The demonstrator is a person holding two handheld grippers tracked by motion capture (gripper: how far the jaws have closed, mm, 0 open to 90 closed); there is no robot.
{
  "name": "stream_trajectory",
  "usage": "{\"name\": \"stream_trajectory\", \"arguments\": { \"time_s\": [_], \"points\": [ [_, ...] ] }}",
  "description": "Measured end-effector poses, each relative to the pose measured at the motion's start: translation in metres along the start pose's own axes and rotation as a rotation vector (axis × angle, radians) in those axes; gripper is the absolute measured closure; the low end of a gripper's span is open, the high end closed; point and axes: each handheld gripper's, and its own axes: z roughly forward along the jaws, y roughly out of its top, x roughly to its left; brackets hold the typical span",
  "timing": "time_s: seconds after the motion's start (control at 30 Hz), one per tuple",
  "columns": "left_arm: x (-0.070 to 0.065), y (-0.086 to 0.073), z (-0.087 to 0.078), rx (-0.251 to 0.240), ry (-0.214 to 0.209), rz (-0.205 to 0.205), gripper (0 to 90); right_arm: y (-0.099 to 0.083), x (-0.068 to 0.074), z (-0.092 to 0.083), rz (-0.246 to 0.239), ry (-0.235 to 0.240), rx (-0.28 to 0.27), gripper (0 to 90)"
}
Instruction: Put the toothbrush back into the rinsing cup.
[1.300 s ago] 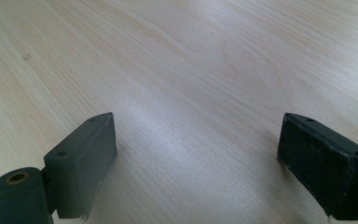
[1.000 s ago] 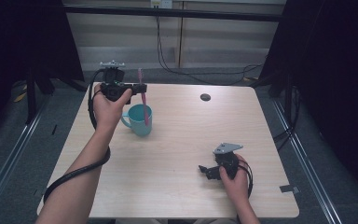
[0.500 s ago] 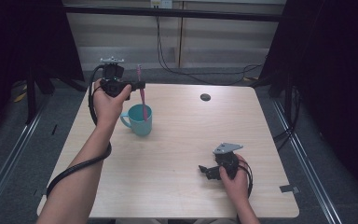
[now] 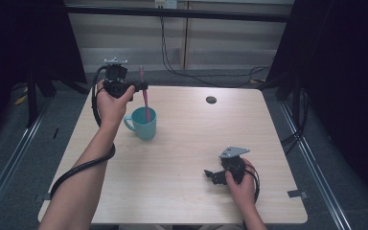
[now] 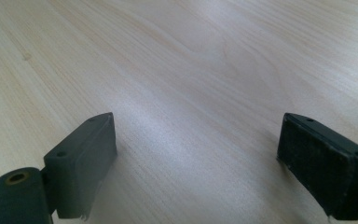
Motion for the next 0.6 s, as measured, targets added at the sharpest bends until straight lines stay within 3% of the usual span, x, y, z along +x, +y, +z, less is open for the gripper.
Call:
{"name": "stream_trajectory", "arguments": {
  "time_s": [0.6],
  "points": [
    [0.011, 0.004, 0.007, -0.012, 0.023, 0.01, 83.4, 0.0, 0.0, 0.0, -0.005, 0.003, -0.001, 11.1]
  ]
}}
